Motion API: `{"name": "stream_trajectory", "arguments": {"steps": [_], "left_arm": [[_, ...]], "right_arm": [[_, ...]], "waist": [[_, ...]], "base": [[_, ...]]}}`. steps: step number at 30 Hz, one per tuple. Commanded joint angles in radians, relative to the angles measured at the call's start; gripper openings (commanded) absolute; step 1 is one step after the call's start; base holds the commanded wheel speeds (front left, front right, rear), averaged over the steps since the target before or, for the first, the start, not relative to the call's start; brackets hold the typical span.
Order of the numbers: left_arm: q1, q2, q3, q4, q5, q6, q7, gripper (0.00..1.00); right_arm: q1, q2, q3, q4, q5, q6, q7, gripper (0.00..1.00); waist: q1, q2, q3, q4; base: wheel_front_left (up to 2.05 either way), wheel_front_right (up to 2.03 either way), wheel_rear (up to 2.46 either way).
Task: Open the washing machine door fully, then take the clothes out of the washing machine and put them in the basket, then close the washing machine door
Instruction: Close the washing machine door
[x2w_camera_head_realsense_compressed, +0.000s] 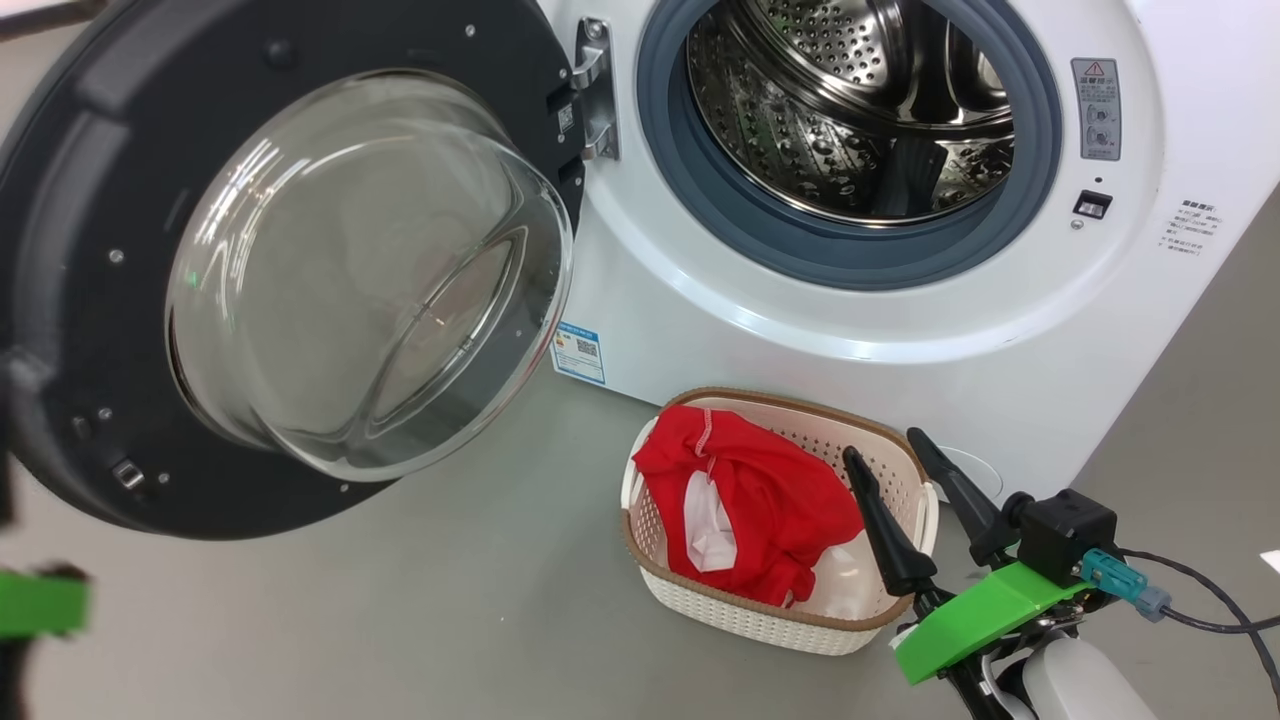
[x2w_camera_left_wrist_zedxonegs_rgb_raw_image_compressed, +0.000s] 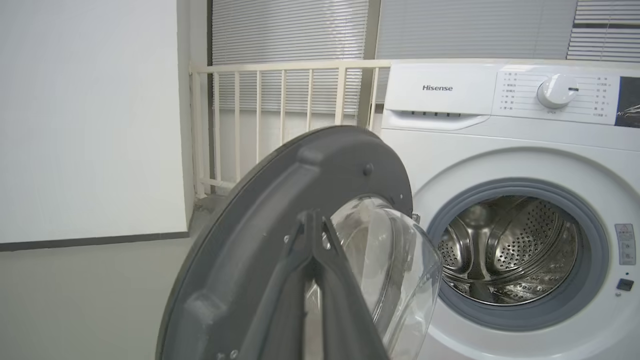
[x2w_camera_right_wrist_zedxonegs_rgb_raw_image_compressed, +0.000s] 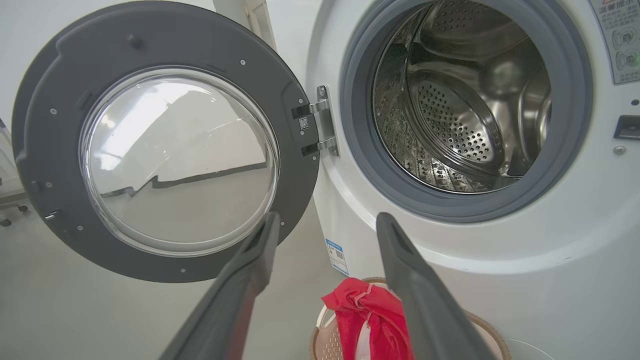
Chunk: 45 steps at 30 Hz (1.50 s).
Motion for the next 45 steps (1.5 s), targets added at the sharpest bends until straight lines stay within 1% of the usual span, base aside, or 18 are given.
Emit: {"name": "stream_trajectory", "arguments": {"steps": [1, 5, 9, 12, 15, 18, 23, 29, 33, 34, 38, 45], "left_arm": [[-0.074, 0.058, 0.069, -0.035, -0.029, -0.017, 0.017, 0.00], [-0.158, 0.096, 0.140, -0.042, -0.153, -0.044, 0.083, 0.00], [-0.256, 0.125, 0.196, 0.029, -0.282, -0.069, 0.152, 0.00], [-0.331, 0.137, 0.226, 0.127, -0.382, -0.077, 0.212, 0.00], [-0.401, 0.148, 0.257, 0.245, -0.472, -0.076, 0.271, 0.00], [-0.463, 0.155, 0.284, 0.377, -0.553, -0.070, 0.328, 0.00], [-0.557, 0.159, 0.312, 0.591, -0.660, -0.043, 0.425, 0.00], [-0.653, 0.155, 0.333, 0.795, -0.728, -0.028, 0.487, 0.00], [-0.703, 0.159, 0.320, 0.899, -0.736, -0.024, 0.520, 0.00], [-0.703, 0.159, 0.320, 0.899, -0.736, -0.024, 0.520, 0.00], [-0.742, 0.159, 0.299, 0.976, -0.735, -0.033, 0.558, 0.00], [-0.785, 0.159, 0.265, 1.066, -0.726, -0.061, 0.617, 0.00]], "right_arm": [[-0.011, 0.004, 0.023, -0.024, -0.001, 0.002, -0.005, 1.00], [-0.012, 0.005, 0.026, -0.022, 0.000, 0.002, -0.005, 1.00], [-0.016, 0.006, 0.029, -0.021, -0.001, 0.002, -0.005, 1.00], [-0.020, 0.006, 0.032, -0.019, -0.001, 0.002, -0.005, 1.00], [-0.023, 0.007, 0.035, -0.019, -0.003, 0.002, -0.005, 1.00], [-0.026, 0.008, 0.034, -0.018, -0.006, 0.002, -0.005, 1.00], [-0.034, 0.009, 0.035, -0.018, -0.013, 0.002, -0.005, 1.00], [-0.053, 0.015, 0.036, -0.015, -0.025, 0.002, -0.005, 1.00], [-0.068, 0.021, 0.037, -0.011, -0.033, 0.002, -0.005, 1.00], [-0.068, 0.021, 0.037, -0.011, -0.033, 0.002, -0.005, 1.00], [-0.079, 0.027, 0.037, -0.006, -0.039, 0.002, -0.005, 1.00], [-0.083, 0.033, 0.032, -0.001, -0.043, 0.002, -0.005, 1.00]], "waist": [[0.0000, -0.0001, 0.000, 0.001], [0.0000, -0.0001, 0.002, -0.001], [0.0000, -0.0001, 0.006, -0.006], [0.0000, -0.0001, 0.012, -0.014], [0.0000, -0.0001, 0.019, -0.024], [0.0000, -0.0001, 0.028, -0.032], [0.0000, -0.0001, 0.044, -0.044], [0.0000, -0.0001, 0.075, -0.052], [0.0000, -0.0001, 0.097, -0.059], [0.0000, -0.0001, 0.097, -0.059], [0.0000, -0.0001, 0.111, -0.068], [0.0000, -0.0001, 0.117, -0.080]], "base": [[0.00, 0.00, 0.00], [0.00, 0.00, 0.00], [0.00, 0.00, 0.00], [0.00, 0.00, 0.00], [0.00, 0.00, 0.00], [0.00, 0.00, 0.00], [0.00, 0.00, 0.00], [0.00, 0.00, 0.00], [0.00, 0.00, 0.00], [0.00, 0.00, 0.00], [0.00, 0.00, 0.00], [0.00, 0.00, 0.00]]}}
